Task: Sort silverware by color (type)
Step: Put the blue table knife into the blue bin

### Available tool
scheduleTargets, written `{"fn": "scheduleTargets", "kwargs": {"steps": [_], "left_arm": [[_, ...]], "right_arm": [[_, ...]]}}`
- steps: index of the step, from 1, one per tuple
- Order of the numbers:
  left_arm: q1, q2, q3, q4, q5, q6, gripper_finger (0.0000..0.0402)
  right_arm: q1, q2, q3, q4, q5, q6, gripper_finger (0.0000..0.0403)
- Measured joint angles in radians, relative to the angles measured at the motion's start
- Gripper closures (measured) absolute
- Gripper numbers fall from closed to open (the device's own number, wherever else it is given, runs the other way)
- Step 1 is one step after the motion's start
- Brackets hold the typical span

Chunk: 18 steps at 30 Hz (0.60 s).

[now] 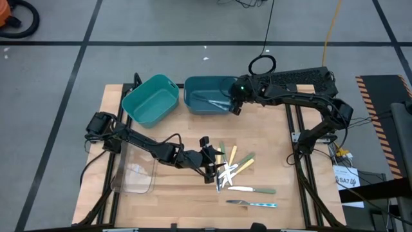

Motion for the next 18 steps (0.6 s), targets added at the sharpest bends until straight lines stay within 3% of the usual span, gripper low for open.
{"fn": "scheduleTargets", "kwargs": {"steps": [4, 10, 18], "left_arm": [[0.000, 0.000, 0.000, -0.004, 0.000, 0.000, 0.0199], [0.000, 0.000, 0.000, -0.052, 0.000, 0.009, 0.0199], [-0.008, 0.000, 0.000, -0.074, 0.000, -0.005, 0.0199]], "right_arm": [[0.020, -0.038, 0.000, 0.000, -0.009, 0.018, 0.0232], [0.133, -0.218, 0.002, -0.090, -0.047, 0.031, 0.0230], [0.428, -0.455, -0.067, -0.345, -0.082, 0.298, 0.0230]]}}
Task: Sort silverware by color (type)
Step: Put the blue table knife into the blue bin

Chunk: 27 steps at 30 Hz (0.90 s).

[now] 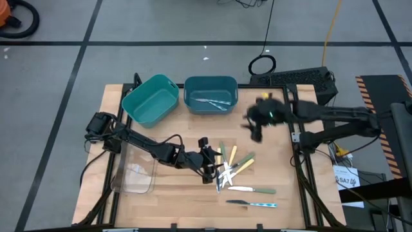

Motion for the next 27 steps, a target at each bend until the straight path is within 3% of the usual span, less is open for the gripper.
{"fn": "scheduleTargets", "kwargs": {"steps": [4, 8, 17, 27], "left_arm": [[-0.005, 0.000, 0.000, 0.001, 0.000, -0.004, 0.0199], [-0.012, 0.000, 0.000, 0.001, 0.000, -0.043, 0.0199], [-0.039, 0.000, 0.000, 0.003, 0.000, -0.142, 0.0199], [-0.066, 0.003, 0.000, 0.015, -0.036, -0.210, 0.0199]], "right_arm": [[0.209, -0.056, -0.083, -0.003, 0.014, 0.159, 0.0230], [0.411, -0.039, -0.117, -0.029, 0.096, 0.318, 0.0230], [0.777, 0.119, -0.117, -0.032, 0.138, 0.581, 0.0230], [1.084, 0.362, -0.086, -0.013, 0.189, 0.887, 0.0230]]}}
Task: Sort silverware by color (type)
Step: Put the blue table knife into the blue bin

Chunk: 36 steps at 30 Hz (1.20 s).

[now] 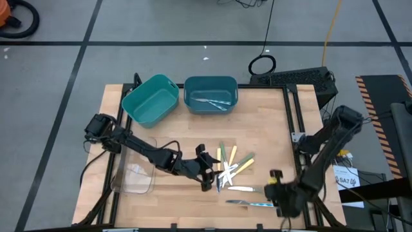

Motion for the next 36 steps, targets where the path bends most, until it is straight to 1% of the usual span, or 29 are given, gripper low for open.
{"fn": "scheduleTargets", "kwargs": {"steps": [5, 8, 10, 14, 22, 26, 33, 34, 36], "left_arm": [[-0.009, 0.032, -0.001, 0.068, -0.020, -0.020, 0.0199], [-0.011, 0.048, -0.002, 0.084, -0.023, -0.021, 0.0199], [-0.010, 0.068, 0.000, 0.129, -0.025, -0.028, 0.0199], [-0.011, 0.090, 0.000, 0.151, -0.028, -0.020, 0.0199], [-0.022, 0.104, 0.002, 0.187, -0.027, -0.022, 0.0199], [-0.024, 0.104, 0.002, 0.218, -0.027, -0.010, 0.0199], [-0.024, 0.104, 0.002, 0.225, -0.028, 0.006, 0.0199], [-0.024, 0.104, 0.002, 0.222, -0.027, 0.006, 0.0199], [-0.024, 0.104, 0.002, 0.221, -0.028, 0.008, 0.0199]], "right_arm": [[0.099, 0.150, 0.105, -0.018, 0.020, 0.080, 0.0230], [0.130, 0.233, 0.170, -0.057, 0.026, 0.138, 0.0230], [0.145, 0.282, 0.199, -0.089, 0.025, 0.178, 0.0230], [0.158, 0.357, 0.222, -0.155, 0.022, 0.260, 0.0230], [0.162, 0.431, 0.226, -0.149, 0.021, 0.345, 0.0233], [0.162, 0.447, 0.227, -0.138, 0.002, 0.376, 0.0263], [0.162, 0.460, 0.226, -0.120, 0.001, 0.387, 0.0346], [0.162, 0.461, 0.225, -0.120, 0.002, 0.386, 0.0354], [0.162, 0.461, 0.225, -0.121, 0.017, 0.386, 0.0354]]}}
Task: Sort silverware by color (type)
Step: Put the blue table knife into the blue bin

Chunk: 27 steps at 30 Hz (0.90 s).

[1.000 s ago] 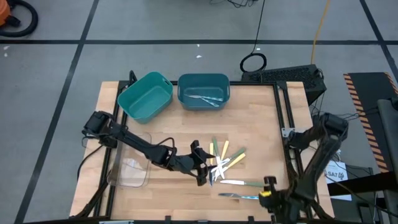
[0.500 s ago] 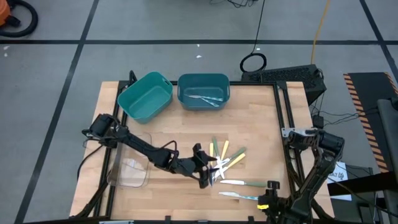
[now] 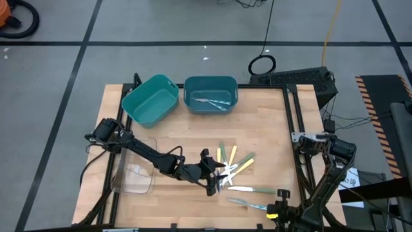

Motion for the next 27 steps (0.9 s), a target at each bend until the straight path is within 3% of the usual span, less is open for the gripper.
{"fn": "scheduleTargets", "kwargs": {"steps": [27], "left_arm": [[0.023, 0.000, 0.000, -0.014, 0.002, 0.079, 0.0199]], "right_arm": [[-0.010, -0.017, -0.003, -0.056, 0.029, -0.100, 0.0353]]}}
